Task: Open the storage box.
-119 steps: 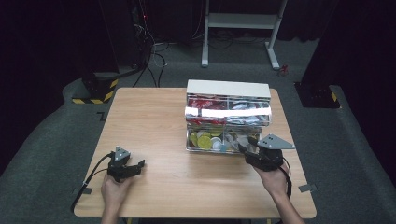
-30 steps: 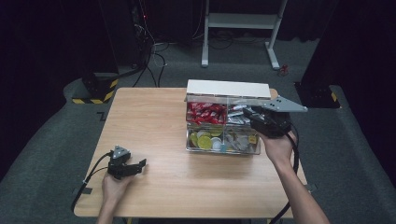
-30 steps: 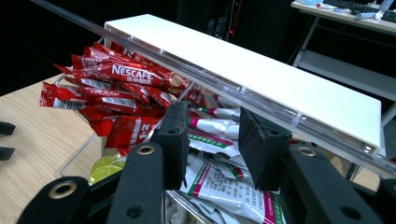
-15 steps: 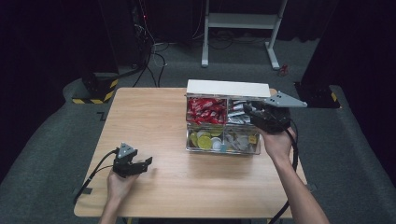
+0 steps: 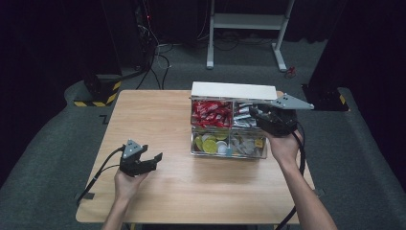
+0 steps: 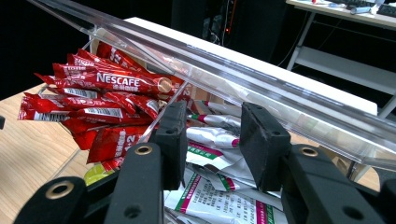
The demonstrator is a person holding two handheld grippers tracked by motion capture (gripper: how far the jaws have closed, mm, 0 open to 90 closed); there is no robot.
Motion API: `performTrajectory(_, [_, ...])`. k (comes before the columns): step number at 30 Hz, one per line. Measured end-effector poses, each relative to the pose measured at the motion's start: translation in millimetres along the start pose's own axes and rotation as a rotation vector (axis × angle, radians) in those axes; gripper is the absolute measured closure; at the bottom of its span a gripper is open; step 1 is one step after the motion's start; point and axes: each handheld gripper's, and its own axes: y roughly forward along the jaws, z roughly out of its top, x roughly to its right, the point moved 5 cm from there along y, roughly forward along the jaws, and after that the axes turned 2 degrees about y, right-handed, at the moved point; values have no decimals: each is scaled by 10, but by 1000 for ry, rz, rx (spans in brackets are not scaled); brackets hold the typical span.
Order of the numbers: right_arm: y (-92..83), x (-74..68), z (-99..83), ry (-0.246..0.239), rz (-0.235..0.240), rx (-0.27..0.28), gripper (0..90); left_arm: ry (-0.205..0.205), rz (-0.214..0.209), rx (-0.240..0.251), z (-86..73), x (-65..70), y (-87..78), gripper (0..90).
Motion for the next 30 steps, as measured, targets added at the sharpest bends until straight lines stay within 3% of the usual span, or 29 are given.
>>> performTrajectory(5, [10,11,1,-3,1,-4,619,14,-23,16,142,48,-20,327])
performTrajectory(12, [18,18,1,2,3,-12,629,48,-23,52,352,93,-66,336])
performTrajectory(18, [23,23,5,-3,4,-17,630,66,-56,81,517,166,-78,357])
performTrajectory(30, [23,25,11,-2,4,-23,631,118,-94,107,778,285,-72,434])
